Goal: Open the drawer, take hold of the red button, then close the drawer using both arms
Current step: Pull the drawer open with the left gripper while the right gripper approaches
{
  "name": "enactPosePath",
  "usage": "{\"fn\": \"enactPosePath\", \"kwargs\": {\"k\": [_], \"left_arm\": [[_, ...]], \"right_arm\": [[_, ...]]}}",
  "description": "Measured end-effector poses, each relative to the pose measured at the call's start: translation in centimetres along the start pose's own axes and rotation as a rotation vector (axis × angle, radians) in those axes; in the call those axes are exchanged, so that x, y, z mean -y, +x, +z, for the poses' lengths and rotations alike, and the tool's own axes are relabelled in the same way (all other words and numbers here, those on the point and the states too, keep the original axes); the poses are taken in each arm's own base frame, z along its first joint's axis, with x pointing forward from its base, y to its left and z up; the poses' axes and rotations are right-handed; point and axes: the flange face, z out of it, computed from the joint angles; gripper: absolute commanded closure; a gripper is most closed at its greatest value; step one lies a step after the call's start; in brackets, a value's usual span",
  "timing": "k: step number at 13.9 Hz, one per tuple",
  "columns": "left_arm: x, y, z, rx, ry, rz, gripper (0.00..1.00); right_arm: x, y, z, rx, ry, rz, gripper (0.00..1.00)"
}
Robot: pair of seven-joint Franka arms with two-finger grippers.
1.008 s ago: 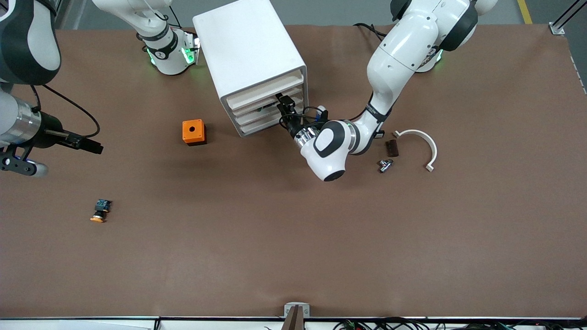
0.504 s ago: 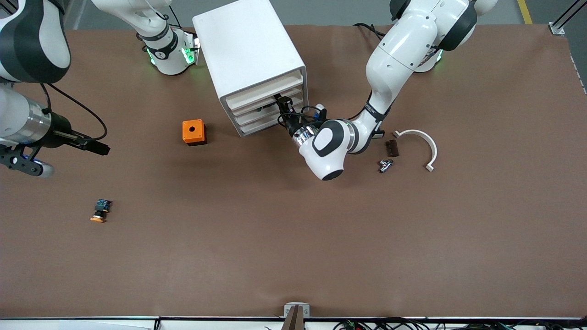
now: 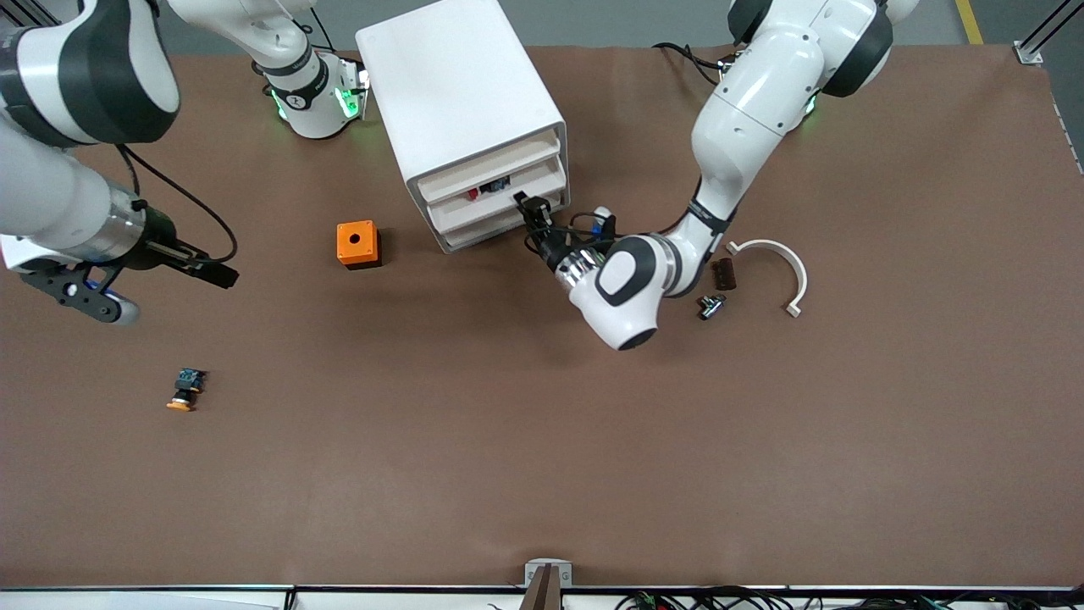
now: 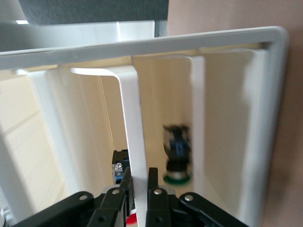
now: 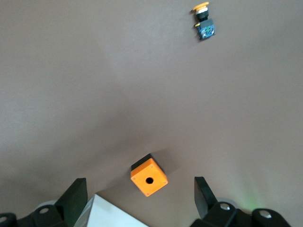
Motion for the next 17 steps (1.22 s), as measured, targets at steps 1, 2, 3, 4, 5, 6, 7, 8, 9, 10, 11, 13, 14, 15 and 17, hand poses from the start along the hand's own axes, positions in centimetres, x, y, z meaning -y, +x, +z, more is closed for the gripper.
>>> {"fn": "enactPosePath", "kwargs": {"k": [1,2,3,4,5,6,7,8,9,10,11,13,14,15,17], "left_arm": [[-0.2,0.3,-2.4,0.034,-0.01,0.008,1.0],[-0.4,0.7,-4.4,0.063,-0.017,0.019,1.0],[-0.7,1.0,-5.9,0.087,-0.026,0.027,0.98],[-0.9,1.2,-6.9,0.106,-0.04,0.037,0.89],[-0.9,1.2,-7.5,0.118,-0.05,0.046,0.77],[-0.9,1.0,-7.6,0.123,-0.057,0.053,0.63],[-1.1,0.8,-7.6,0.135,-0.077,0.073,0.39],[-1.3,0.7,-7.7,0.144,-0.092,0.085,0.24],[-1.5,0.7,-7.8,0.151,-0.101,0.09,0.18],[-1.7,0.7,-7.9,0.155,-0.106,0.091,0.13],[-1.7,0.7,-8.0,0.158,-0.11,0.092,0.13],[-1.6,0.7,-9.3,0.173,-0.129,0.097,0.11],[-1.4,0.8,-10.6,0.187,-0.147,0.102,0.11],[-1.2,0.9,-12.4,0.205,-0.172,0.108,0.11],[-0.9,1.5,-16.4,0.239,-0.236,0.123,0.08]], "right_arm": [[1.3,-1.0,0.0,-0.003,-0.003,0.02,0.0],[2.5,-2.0,0.0,-0.006,-0.006,0.039,0.0],[3.8,-3.0,0.0,-0.01,-0.008,0.059,0.0],[4.9,-4.0,0.0,-0.015,-0.008,0.08,0.0],[5.8,-4.8,0.0,-0.021,-0.007,0.105,0.0],[6.7,-5.6,0.1,-0.027,-0.005,0.128,0.0],[7.8,-6.4,0.1,-0.036,0.001,0.151,0.0],[9.0,-7.3,0.3,-0.045,0.008,0.174,0.0],[10.4,-8.4,0.7,-0.054,0.013,0.196,0.0],[11.9,-9.5,1.2,-0.06,0.016,0.217,0.0],[13.4,-10.6,1.9,-0.067,0.02,0.24,0.0],[16.4,-13.1,3.2,-0.079,0.029,0.283,0.0],[17.7,-14.5,3.8,-0.084,0.034,0.303,0.0],[18.9,-15.8,4.3,-0.09,0.04,0.323,0.0],[21.0,-18.2,5.3,-0.097,0.05,0.363,0.0]]}}
